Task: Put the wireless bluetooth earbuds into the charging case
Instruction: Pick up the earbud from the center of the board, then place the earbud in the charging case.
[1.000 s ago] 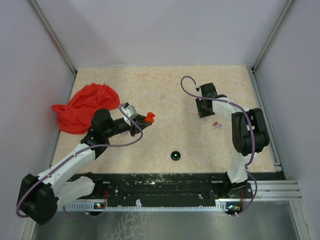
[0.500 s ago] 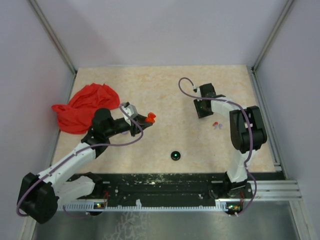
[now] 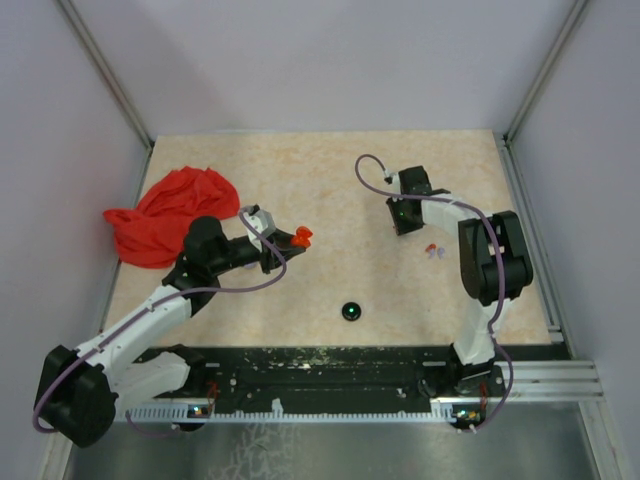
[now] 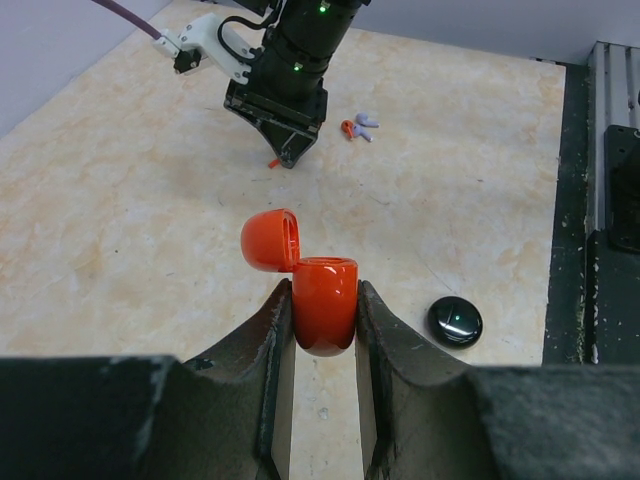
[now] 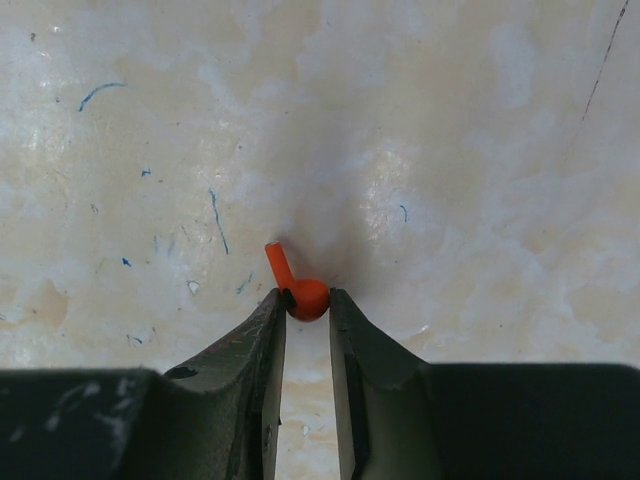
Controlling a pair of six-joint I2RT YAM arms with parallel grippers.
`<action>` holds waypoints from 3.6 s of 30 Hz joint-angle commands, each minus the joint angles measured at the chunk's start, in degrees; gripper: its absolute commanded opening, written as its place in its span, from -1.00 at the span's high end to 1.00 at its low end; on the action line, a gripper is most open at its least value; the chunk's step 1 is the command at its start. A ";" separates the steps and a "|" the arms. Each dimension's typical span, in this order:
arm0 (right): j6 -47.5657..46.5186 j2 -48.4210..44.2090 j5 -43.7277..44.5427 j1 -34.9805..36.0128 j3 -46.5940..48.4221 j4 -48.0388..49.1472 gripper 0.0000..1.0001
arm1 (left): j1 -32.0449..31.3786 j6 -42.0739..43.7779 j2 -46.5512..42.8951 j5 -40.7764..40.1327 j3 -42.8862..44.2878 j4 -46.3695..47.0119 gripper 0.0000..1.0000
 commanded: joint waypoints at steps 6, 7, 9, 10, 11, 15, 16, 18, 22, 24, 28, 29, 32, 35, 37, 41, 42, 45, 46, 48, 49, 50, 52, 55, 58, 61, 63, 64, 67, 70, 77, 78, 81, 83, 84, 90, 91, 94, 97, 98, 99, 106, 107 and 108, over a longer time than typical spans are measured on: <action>-0.77 0.35 -0.70 -0.20 0.72 -0.57 0.71 | 0.32 -0.30 0.34 1.60 1.69 0.39 0.98; -0.62 0.05 -1.06 -0.20 0.80 -0.83 0.74 | 0.35 -0.11 0.25 1.60 1.52 0.58 0.98; -0.31 -1.00 -2.32 -0.16 0.81 -1.37 0.78 | 0.36 0.23 0.12 1.67 1.16 0.91 0.98; -0.12 -1.78 -3.03 -0.07 0.89 -1.71 0.80 | 0.31 0.66 -0.02 2.00 0.85 1.21 0.98; 0.21 -2.37 -3.69 -0.03 0.94 -1.99 0.82 | 0.33 1.15 -0.24 2.30 0.42 1.69 0.98; 0.49 -5.10 -5.76 2.07 1.15 -3.50 0.87 | 0.29 2.91 -0.90 3.31 -1.68 4.37 0.98; 0.42 -5.79 -6.08 2.83 1.32 -4.02 0.88 | 0.34 3.31 -1.07 3.23 -2.25 5.21 0.98; 0.25 -7.22 -6.40 4.84 1.89 -5.22 0.89 | 0.30 4.00 -1.27 2.90 -3.27 6.89 0.98; -0.25 -9.90 -7.50 8.70 3.95 -8.67 0.89 | 0.25 6.56 -1.28 2.96 -4.81 8.99 0.98; -0.23 -11.45 -8.13 9.82 5.09 -10.76 0.89 | 0.26 7.78 -1.27 3.25 -5.60 10.06 0.98; -0.43 -16.39 -9.27 11.94 7.51 -15.94 0.90 | 0.29 9.56 -1.24 5.35 -8.66 17.08 0.98; -0.55 -17.50 -9.39 12.52 7.89 -16.75 0.90 | 0.26 10.05 -1.16 5.71 -9.42 19.00 0.98; -0.70 -21.43 -10.82 13.98 9.03 -19.35 0.90 | 0.24 12.56 -0.90 6.78 -10.23 21.03 0.98; -1.02 -24.29 -11.58 16.06 10.91 -22.41 0.90 | 0.32 15.64 -0.41 7.00 -10.19 21.06 0.98; -1.09 -25.81 -11.52 17.77 12.29 -24.34 0.91 | 0.37 18.12 -0.11 6.96 -10.16 20.58 0.98; -1.42 -27.22 -11.38 22.40 15.68 -28.08 0.91 | 0.30 20.96 0.34 6.76 -10.26 22.37 0.98; -1.52 -27.16 -11.25 23.58 16.59 -29.06 0.91 | 0.29 22.29 0.57 6.98 -10.24 22.98 0.98; -1.79 -26.91 -9.84 27.03 19.24 -31.70 0.91 | 0.30 25.30 0.95 6.85 -10.39 24.38 0.98; -1.87 -26.64 -9.45 28.08 19.98 -32.45 0.91 | 0.24 25.66 1.14 6.82 -10.53 25.35 0.98; -1.85 -26.27 -9.26 30.22 21.33 -33.60 0.91 | 0.29 26.74 1.62 7.51 -10.84 27.22 0.98; -1.80 -26.05 -9.34 31.20 21.86 -33.93 0.91 | 0.29 27.07 1.90 8.08 -10.91 27.68 0.98; -1.80 -25.86 -9.21 32.18 22.32 -34.25 0.91 | 0.25 27.70 2.08 8.89 -10.96 28.04 0.98; -1.80 -25.55 -8.55 34.06 23.10 -34.85 0.91 | 0.29 27.91 2.28 9.08 -11.29 29.06 0.98; -1.50 -25.30 -8.05 35.24 23.52 -34.55 0.91 | 0.27 28.34 2.00 9.61 -12.15 29.62 0.98; -1.44 -24.18 -7.99 36.44 24.64 -34.95 0.91 | 0.24 28.95 1.60 10.14 -12.62 29.56 0.98; -1.45 -22.79 -7.10 37.46 26.01 -35.38 0.91 | 0.19 28.45 1.46 11.08 -12.58 29.50 0.98; -1.58 -22.07 -6.91 37.96 26.50 -35.38 0.91 | 0.16 28.05 1.26 12.23 -12.66 29.48 0.98; -1.62 -21.78 -6.79 38.14 26.70 -35.32 0.91 | 0.08 27.84 1.12 12.66 -12.66 29.51 0.98; -1.79 -20.85 -6.15 38.62 27.19 -35.55 0.91 | 0.08 27.66 0.55 12.71 -12.83 29.47 0.98; -2.05 -20.02 -5.82 39.06 27.69 -35.80 0.91 | 0.05 27.36 0.11 12.95 -13.01 29.47 0.98; -2.41 -18.86 -6.25 39.71 28.41 -35.51 0.91 | -0.04 26.74 0.04 14.18 -12.93 29.43 0.98; -2.41 -18.73 -6.34 39.70 28.45 -35.46 0.91 | -0.02 26.71 0.08 14.29 -12.94 29.34 0.98; -2.48 -18.51 -6.34 39.98 28.71 -35.44 0.91 | -0.19 26.79 0.12 14.57 -12.93 29.16 0.98; -2.54 -18.56 -6.39 40.07 28.81 -35.41 0.91 | -0.23 27.02 0.20 14.67 -12.82 28.83 0.98; -2.58 -18.50 -6.43 40.08 28.85 -35.42 0.91 | -0.23 27.17 0.29 14.81 -12.69 28.59 0.98; -2.61 -18.12 -6.94 40.34 29.06 -35.47 0.91 | -0.50 28.34 0.48 15.20 -12.23 26.51 0.98; -2.65 -18.02 -6.94 40.44 29.04 -35.56 0.91 | -0.59 28.29 0.48 15.22 -12.26 26.50 0.98; -2.84 -17.58 -6.83 40.78 29.28 -36.26 0.91 | -0.60 28.32 0.52 15.17 -12.16 26.48 0.98; -3.01 -17.30 -6.63 40.93 29.33 -36.80 0.91 | -0.59 28.42 0.26 15.05 -12.14 26.32 0.98; -3.09 -17.20 -6.58 41.00 29.33 -36.90 0.91 | -0.59 28.36 0.23 15.09 -12.15 26.24 0.98; -3.11 -17.06 -6.42 41.14 29.33 -36.97 0.91 | -0.59 28.40 0.22 15.24 -12.07 26.18 0.98; -3.12 -15.97 -5.67 41.66 30.49 -37.29 0.90 | -0.67 29.50 0.36 16.73 -11.23 23.44 0.98; -3.07 -15.83 -5.39 41.72 30.62 -37.31 0.89 | -0.77 29.64 0.43 17.00 -11.13 23.00 0.98; -3.03 -15.73 -5.26 41.72 30.89 -37.32 0.87 | -0.81 29.82 0.46 17.20 -11.06 22.60 0.98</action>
